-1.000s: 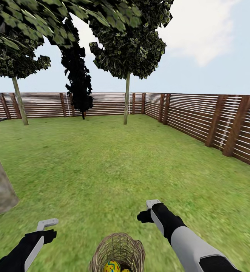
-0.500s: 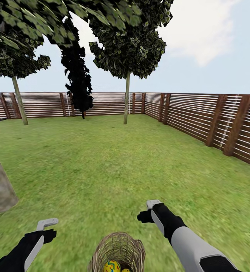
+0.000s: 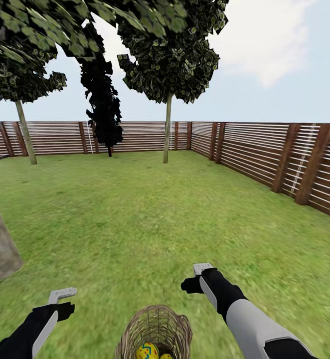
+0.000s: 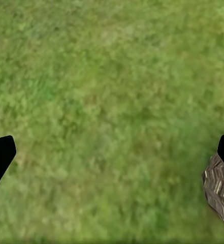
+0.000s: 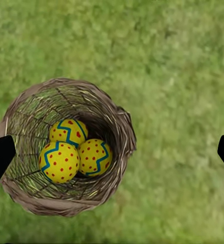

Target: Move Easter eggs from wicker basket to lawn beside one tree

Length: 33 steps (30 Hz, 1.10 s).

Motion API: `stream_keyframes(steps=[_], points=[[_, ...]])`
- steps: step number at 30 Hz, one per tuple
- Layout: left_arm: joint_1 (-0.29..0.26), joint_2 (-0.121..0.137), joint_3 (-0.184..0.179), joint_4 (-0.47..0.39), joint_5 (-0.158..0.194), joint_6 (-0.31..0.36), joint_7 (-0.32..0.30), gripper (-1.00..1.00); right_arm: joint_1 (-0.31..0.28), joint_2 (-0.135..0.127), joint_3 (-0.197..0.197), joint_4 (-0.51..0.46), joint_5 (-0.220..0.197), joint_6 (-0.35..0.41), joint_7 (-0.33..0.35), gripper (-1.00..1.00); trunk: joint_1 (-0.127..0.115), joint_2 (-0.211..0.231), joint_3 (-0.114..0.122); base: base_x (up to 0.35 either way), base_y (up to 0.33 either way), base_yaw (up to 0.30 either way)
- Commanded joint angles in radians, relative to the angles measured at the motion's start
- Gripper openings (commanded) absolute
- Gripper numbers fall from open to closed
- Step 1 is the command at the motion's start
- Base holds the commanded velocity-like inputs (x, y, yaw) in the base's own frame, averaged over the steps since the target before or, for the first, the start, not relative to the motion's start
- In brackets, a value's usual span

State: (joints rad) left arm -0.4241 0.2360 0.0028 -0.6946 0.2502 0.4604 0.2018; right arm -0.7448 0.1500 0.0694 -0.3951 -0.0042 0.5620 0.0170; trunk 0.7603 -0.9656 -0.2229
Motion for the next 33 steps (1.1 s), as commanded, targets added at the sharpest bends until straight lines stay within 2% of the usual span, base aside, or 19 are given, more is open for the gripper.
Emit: stream_keyframes(steps=[1, 10, 19, 33], points=[[0.0, 0.0, -0.001, -0.002, 0.011, 0.004, 0.007, 1.0, 0.0, -0.001, 0.004, -0.002, 0.0, 0.006, 0.002, 1.0, 0.004, -0.008, -0.006, 0.0, 0.0, 0.0], [0.0, 0.0, -0.001, 0.0, 0.011, 0.004, 0.007, 1.0, 0.001, 0.0, 0.003, 0.001, 0.0, 0.003, 0.004, 1.0, 0.039, -0.071, -0.043, 0.0, 0.0, 0.0], [0.0, 0.0, -0.001, 0.0, 0.011, 0.004, 0.007, 1.0, 0.005, 0.0, 0.003, 0.003, 0.0, -0.054, 0.004, 1.0, 0.073, -0.134, -0.072, 0.0, 0.0, 0.0], [0.0, 0.0, -0.001, 0.0, 0.011, 0.004, 0.007, 1.0, 0.005, -0.001, 0.002, 0.008, 0.0, -0.06, 0.003, 1.0, 0.127, -0.232, -0.127, 0.0, 0.0, 0.0]])
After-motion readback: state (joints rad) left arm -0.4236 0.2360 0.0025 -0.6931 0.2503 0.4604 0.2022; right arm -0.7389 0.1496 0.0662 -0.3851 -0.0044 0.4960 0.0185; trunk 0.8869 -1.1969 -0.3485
